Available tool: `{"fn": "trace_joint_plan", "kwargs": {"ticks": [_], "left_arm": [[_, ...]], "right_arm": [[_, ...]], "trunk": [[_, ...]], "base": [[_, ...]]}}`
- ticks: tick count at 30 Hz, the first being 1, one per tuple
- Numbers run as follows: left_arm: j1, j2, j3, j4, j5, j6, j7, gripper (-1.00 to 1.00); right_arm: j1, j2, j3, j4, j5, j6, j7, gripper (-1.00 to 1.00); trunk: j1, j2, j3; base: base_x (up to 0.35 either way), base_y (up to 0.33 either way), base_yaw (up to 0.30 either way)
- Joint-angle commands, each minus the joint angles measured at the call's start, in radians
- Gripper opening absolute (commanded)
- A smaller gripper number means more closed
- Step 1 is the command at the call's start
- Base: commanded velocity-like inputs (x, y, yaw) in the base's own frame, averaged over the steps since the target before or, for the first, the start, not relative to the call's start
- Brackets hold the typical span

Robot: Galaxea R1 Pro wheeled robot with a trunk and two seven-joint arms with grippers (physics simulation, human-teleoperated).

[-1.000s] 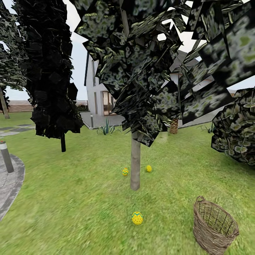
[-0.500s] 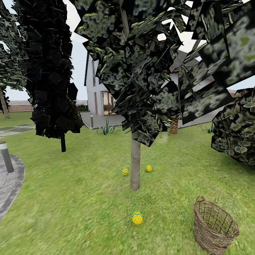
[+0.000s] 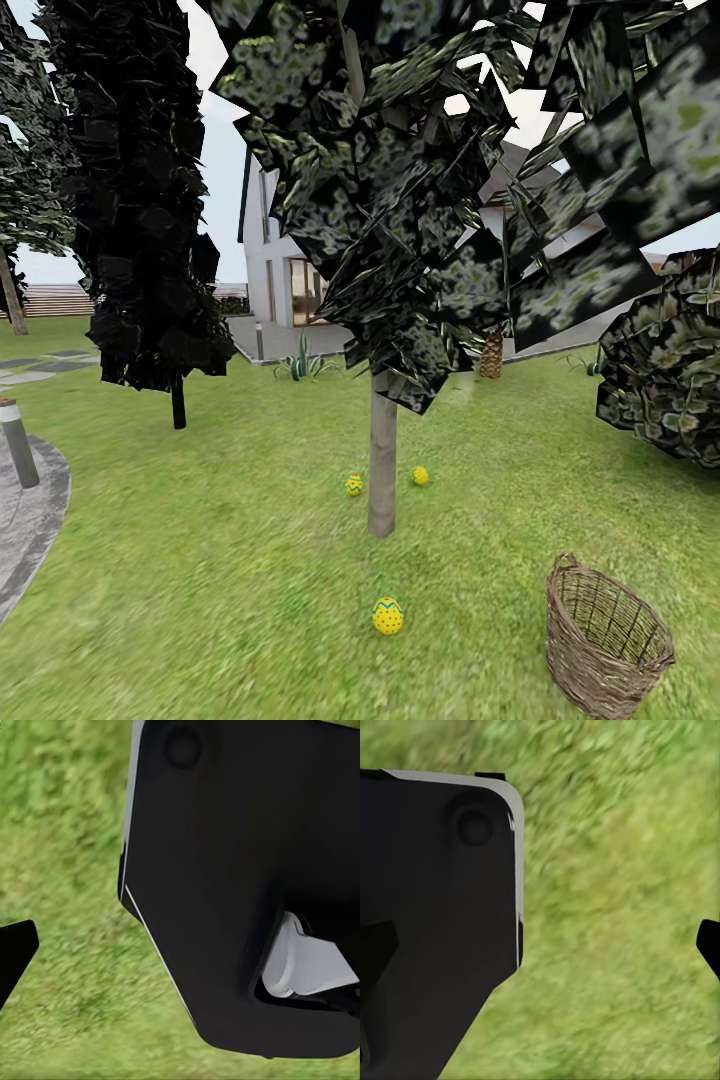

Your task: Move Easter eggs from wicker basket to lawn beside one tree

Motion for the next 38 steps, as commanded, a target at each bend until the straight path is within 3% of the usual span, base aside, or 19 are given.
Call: {"fn": "trace_joint_plan", "kwargs": {"ticks": [1,38], "left_arm": [[-0.001,0.001,0.008,0.001,-0.008,0.002,-0.002,1.0],[-0.001,0.0,0.014,0.0,-0.007,0.002,-0.002,1.0]], "right_arm": [[-0.001,0.0,-0.009,0.003,0.01,-0.002,-0.004,1.0],[-0.001,0.0,-0.007,0.003,0.008,-0.003,-0.004,1.0]], "trunk": [[0.0,-0.001,0.0],[0.0,-0.001,0.0]], "base": [[0.0,0.0,0.0],[0.0,0.0,0.0]]}}
